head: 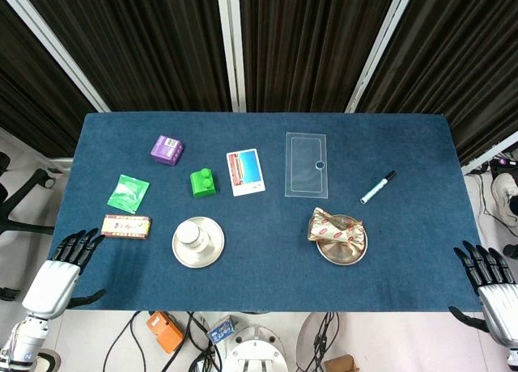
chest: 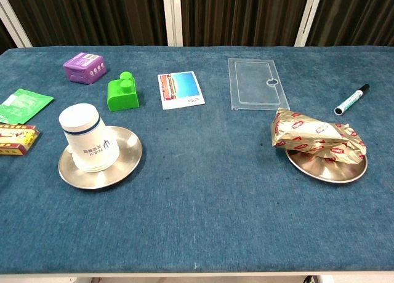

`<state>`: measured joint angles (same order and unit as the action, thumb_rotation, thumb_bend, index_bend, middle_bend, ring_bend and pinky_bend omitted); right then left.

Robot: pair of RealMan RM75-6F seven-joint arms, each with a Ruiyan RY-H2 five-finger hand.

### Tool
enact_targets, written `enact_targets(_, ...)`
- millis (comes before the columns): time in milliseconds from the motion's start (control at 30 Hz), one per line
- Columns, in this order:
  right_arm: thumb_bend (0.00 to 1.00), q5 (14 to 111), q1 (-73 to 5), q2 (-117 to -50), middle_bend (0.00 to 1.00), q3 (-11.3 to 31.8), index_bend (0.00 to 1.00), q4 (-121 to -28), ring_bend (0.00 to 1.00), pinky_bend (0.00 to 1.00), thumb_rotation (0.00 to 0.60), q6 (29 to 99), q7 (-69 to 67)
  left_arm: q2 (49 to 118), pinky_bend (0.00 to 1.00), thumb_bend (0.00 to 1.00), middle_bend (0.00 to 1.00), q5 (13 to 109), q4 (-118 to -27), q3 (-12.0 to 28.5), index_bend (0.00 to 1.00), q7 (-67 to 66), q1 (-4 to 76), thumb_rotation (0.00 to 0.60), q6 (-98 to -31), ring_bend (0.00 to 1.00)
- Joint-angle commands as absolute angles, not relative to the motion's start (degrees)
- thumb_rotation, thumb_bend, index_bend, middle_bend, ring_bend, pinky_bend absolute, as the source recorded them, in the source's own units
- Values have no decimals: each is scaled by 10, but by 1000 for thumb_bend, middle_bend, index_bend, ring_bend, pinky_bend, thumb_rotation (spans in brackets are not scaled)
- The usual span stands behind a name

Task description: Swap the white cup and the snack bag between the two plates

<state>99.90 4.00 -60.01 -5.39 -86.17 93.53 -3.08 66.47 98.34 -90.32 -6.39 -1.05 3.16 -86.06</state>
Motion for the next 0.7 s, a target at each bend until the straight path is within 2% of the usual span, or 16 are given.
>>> enact_targets(33, 164, 999, 40, -601, 0, -54, 0, -863, 0, 18, 600, 934, -29, 667, 88, 84, 0, 986, -899, -63, 0, -7, 32, 600, -862, 0)
enact_targets(233, 163, 992, 40, -603, 0, -52, 0, -863, 0, 18, 600, 929, -23, 695, 88, 86, 0, 1019, -878, -52, 0, 60, 68, 600, -853, 0)
enact_targets(333, 163, 988, 39, -605, 0, -51, 0, -865, 0, 18, 600, 925, -19, 731, 88, 138, 0, 1035, -859, -35, 0, 126, 106, 600, -839, 0)
enact_targets(467, 163, 983, 36, -606, 0, -49, 0, -871, 0, 18, 600, 916, -10, 762, 88, 161, 3, 1007, -882, -7, 11, 171, 156, 600, -781, 1)
enact_targets(600, 163, 971, 33, -606, 0, -45, 0, -877, 0, 18, 600, 906, -5, 784, 88, 161, 63, 952, -915, 25, 49, 133, 203, 600, -701, 61)
enact_targets(700, 163, 963, 29, -604, 0, -42, 0, -879, 0, 18, 600, 897, -7, 802, 88, 161, 65, 917, -928, 38, 51, 94, 225, 600, -659, 64)
